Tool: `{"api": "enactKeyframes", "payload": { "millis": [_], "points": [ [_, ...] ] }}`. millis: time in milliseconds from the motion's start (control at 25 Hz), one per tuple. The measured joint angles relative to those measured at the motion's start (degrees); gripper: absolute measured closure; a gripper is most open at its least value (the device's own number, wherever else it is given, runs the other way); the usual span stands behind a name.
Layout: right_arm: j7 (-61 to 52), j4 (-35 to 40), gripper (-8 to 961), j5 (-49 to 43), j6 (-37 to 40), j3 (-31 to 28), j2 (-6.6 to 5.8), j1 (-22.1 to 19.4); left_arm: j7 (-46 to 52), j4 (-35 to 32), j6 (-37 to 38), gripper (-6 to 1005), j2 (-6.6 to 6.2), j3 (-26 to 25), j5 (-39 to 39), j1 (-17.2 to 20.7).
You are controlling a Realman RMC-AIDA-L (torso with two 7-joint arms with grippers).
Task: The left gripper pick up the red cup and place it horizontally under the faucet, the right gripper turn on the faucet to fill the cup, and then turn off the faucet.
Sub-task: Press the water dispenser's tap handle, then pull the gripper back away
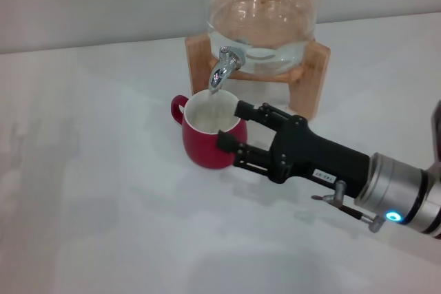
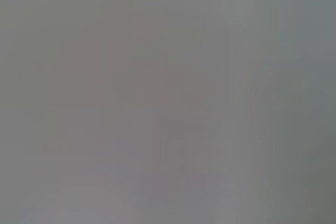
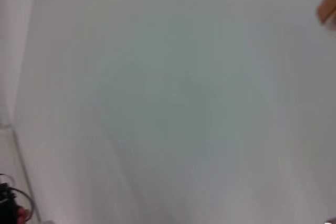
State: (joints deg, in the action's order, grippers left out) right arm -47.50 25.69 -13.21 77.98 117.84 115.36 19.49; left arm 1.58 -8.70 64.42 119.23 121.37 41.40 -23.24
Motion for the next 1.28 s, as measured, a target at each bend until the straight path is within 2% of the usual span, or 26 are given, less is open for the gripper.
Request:
{"api": "enactKeyframes", "payload": {
  "millis": [560, 960, 1280],
  "points": [
    [-0.1, 4.4, 176, 0.1, -2.9, 4.0, 0.34, 2.1, 0.0, 0.0, 0.0, 375, 0.15, 0.0, 0.0, -0.1],
    [-0.1, 5.6, 175, 0.2, -9.9, 3.8, 0.57, 6.6, 0.0, -0.3, 0.0, 376, 0.16, 0.3, -0.2, -0.1],
    [-0.1, 5.5, 175, 0.2, -11.9, 2.9, 0.48, 7.8, 0.3, -0.5, 0.0, 375, 0.21, 0.4, -0.4, 0.0]
  ]
}}
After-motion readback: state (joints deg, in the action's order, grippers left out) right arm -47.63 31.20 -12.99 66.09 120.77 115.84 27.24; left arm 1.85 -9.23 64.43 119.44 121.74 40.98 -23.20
